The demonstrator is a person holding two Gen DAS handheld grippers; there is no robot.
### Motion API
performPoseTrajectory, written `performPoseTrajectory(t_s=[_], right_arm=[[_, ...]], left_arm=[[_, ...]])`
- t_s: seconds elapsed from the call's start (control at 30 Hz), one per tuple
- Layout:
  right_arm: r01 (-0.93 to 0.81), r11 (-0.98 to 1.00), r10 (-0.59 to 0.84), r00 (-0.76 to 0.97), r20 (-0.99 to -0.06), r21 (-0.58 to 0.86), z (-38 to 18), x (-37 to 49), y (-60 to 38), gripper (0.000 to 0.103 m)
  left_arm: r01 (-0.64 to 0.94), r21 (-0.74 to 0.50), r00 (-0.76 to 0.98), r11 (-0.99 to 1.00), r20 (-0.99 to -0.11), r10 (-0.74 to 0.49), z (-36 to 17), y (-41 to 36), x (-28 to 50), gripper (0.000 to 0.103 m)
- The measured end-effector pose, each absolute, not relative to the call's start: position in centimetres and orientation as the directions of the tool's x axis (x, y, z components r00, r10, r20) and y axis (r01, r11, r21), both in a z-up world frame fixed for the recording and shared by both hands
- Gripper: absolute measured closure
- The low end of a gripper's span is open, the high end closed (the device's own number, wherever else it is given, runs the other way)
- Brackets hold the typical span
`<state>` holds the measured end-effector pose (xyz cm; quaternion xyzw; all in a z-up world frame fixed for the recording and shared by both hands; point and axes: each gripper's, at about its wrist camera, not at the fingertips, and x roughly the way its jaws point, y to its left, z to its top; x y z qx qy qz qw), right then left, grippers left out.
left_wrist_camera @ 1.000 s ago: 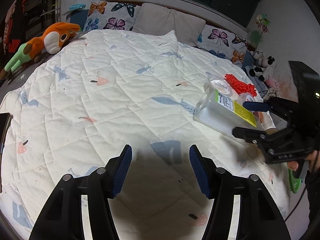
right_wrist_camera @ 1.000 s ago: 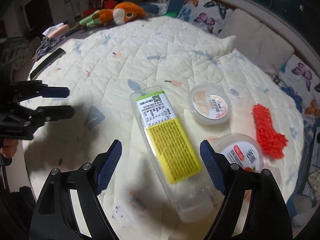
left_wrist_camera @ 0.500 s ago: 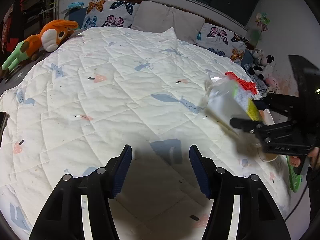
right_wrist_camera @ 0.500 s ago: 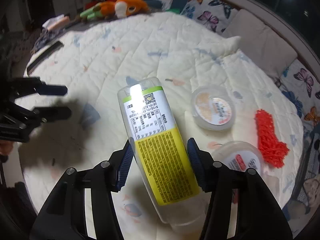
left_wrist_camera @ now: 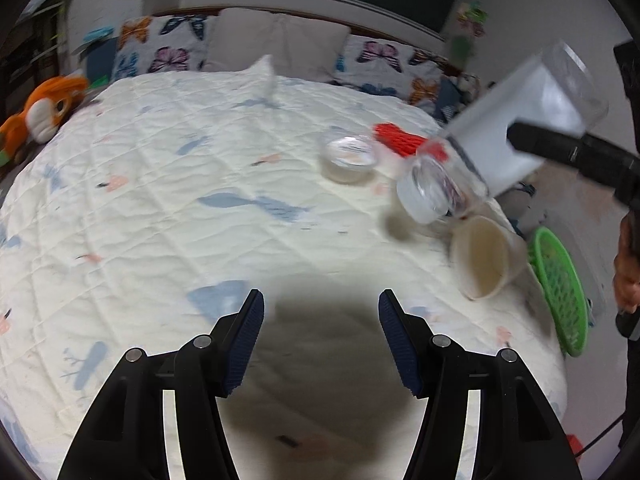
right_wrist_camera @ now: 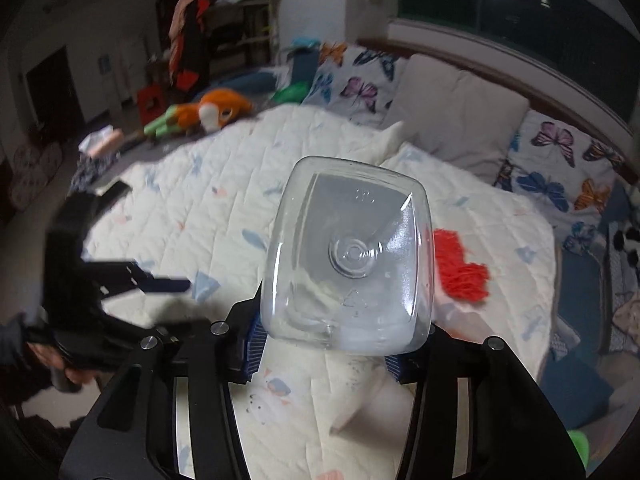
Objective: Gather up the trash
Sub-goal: 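Carry the bottle toward the green basket with the right while the left grasps the white paper cup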
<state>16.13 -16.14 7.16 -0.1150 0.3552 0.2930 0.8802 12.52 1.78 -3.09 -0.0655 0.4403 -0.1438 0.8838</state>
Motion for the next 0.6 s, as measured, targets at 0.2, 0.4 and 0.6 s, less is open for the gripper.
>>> performPoseTrajectory(t_s=[0.2, 0.4, 0.6], right_arm=[[-0.528, 0.849, 0.405, 0.632, -0.661, 0.015, 9.5, 14.0, -19.9, 0.056], [-0.440, 0.898, 0.330, 0.687, -0.647, -0.010, 11.1, 11.9, -24.7, 0.056], [-0.331, 0.944, 0.246, 0.730, -0.638, -0.015, 11.3, 9.6, -29.9, 0.056]], left_arm=[[0.307, -0.242, 0.552, 0.920, -0.742, -0.380, -2.4, -2.5, 12.4, 0.045], [0.396, -0.263, 0.514, 0.880, -0.731, -0.449, -2.1, -6.8, 13.1, 0.045], [0.465, -0.257, 0.478, 0.847, -0.732, -0.485, -2.4, -11.3, 14.1, 0.045]])
